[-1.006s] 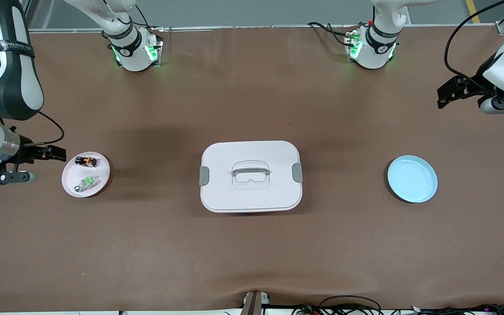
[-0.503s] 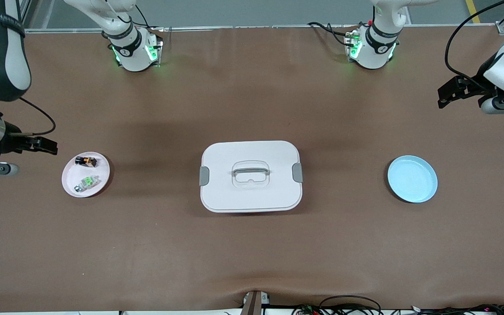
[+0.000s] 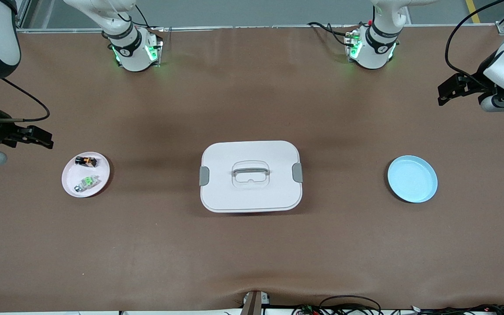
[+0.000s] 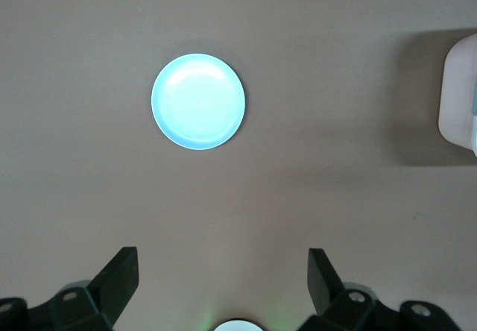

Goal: Transfer orange switch to right arm and place

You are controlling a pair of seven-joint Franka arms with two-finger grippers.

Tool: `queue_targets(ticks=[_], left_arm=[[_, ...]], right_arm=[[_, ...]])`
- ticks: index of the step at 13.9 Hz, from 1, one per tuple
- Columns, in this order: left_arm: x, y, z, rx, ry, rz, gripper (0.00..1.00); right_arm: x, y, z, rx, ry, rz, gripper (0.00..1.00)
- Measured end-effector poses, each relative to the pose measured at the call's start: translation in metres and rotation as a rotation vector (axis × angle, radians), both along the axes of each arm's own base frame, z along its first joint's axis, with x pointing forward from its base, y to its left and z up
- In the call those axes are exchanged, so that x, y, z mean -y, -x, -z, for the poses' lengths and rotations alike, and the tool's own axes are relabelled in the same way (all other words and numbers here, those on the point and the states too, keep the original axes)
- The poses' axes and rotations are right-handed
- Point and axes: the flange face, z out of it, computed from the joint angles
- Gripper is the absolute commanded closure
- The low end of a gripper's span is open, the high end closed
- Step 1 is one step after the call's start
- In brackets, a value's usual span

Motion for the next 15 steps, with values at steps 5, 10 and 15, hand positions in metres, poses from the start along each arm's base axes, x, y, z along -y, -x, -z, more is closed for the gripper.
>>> queue_targets(ticks=[5, 10, 15], left_arm=[[0.001, 0.001, -0.001, 0.002, 0.000, 0.002, 0.00], [0.002, 0.001, -0.001, 0.000, -0.001, 0.004, 0.00], [0.002, 0.001, -0.001, 0.001, -0.001, 0.004, 0.00]], right_arm=[[-0.005, 0.009, -0.020, 0.028, -0.042, 0.011, 0.00], [-0.002, 0.016, -0.024, 0.028, -0.042, 0.020, 0.00], [-0.004, 0.018, -0.026, 0.031, -0.043, 0.018, 0.00]])
